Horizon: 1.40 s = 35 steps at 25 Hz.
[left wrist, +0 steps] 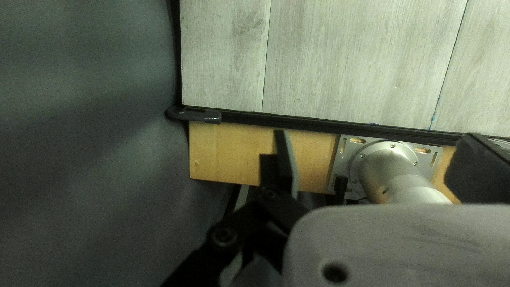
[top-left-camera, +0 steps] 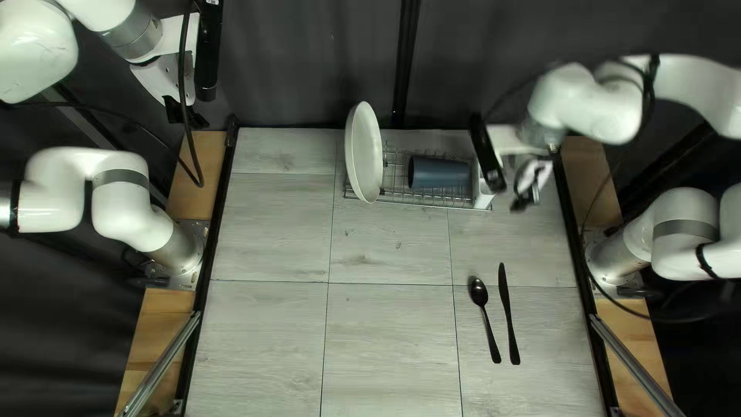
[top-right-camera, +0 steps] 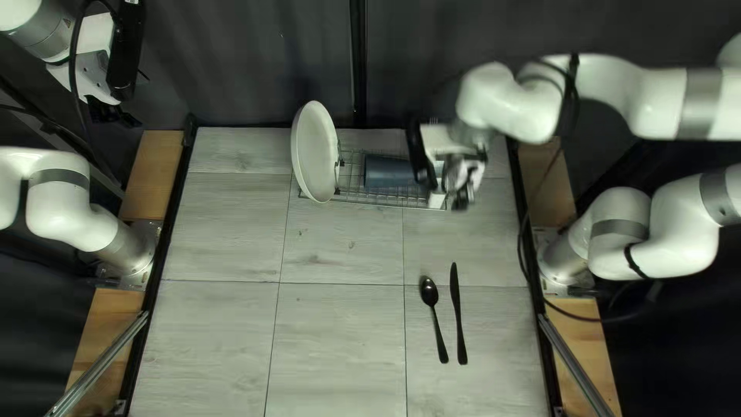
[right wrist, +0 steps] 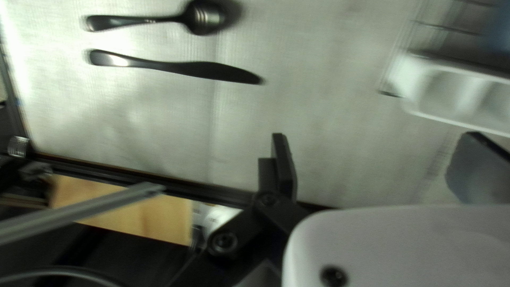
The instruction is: Pick up and place plate onto table. Place down one fork to the left of the plate. Place spoon and knife to the right of the plate. Place cup above the knife and spoon
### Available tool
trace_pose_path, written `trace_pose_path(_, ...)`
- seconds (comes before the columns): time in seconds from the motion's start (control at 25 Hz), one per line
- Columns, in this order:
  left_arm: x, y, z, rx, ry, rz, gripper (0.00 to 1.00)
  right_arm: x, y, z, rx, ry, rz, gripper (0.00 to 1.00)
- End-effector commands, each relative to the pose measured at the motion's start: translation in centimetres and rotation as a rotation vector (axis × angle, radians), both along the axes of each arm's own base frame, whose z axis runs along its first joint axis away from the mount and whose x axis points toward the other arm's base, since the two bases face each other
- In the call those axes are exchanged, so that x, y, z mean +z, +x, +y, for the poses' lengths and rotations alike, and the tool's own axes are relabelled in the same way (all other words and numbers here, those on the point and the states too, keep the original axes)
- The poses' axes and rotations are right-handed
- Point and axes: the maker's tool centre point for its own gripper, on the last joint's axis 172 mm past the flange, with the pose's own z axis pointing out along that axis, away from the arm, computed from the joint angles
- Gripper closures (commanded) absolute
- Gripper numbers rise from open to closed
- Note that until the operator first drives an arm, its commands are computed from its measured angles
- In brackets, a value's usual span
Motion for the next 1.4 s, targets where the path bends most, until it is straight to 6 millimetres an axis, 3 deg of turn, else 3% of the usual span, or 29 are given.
trace_pose_path(0.04, 0.0, 0.0, 0.0, 0.000, 0.000, 0.000, 0.00, -0.6, 0.7, -5.8, 0.050, -0.039, -0.031, 0.00)
trace_pose_path(0.2, 0.0, 0.0, 0.0, 0.000, 0.000, 0.000, 0.00, -1.4, 1.0, -9.1, 0.079, -0.034, -0.032, 0.00)
trace_pose_path(0.32, 0.0, 0.0, 0.0, 0.000, 0.000, 0.000, 0.00, -2.3, 1.0, -10.4, 0.087, -0.022, -0.027, 0.00)
trace_pose_path(0.56, 0.0, 0.0, 0.0, 0.000, 0.000, 0.000, 0.00, -4.9, 0.6, -11.1, 0.091, 0.003, -0.010, 0.00)
trace_pose_path(0.64, 0.0, 0.0, 0.0, 0.000, 0.000, 0.000, 0.00, -5.3, 0.7, -10.7, 0.092, 0.012, -0.007, 0.11)
trace_pose_path(0.68, 0.0, 0.0, 0.0, 0.000, 0.000, 0.000, 0.00, -5.4, 0.8, -10.5, 0.092, 0.013, -0.003, 0.17)
trace_pose_path(0.72, 0.0, 0.0, 0.0, 0.000, 0.000, 0.000, 0.00, -5.6, 0.9, -10.2, 0.095, 0.015, 0.002, 1.00)
trace_pose_path(1.04, 0.0, 0.0, 0.0, 0.000, 0.000, 0.000, 0.00, -5.0, 0.8, -9.1, 0.100, 0.012, 0.024, 1.00)
trace_pose_path(1.4, 0.0, 0.0, 0.0, 0.000, 0.000, 0.000, 0.00, -1.4, 0.5, -7.4, 0.069, -0.028, 0.035, 1.00)
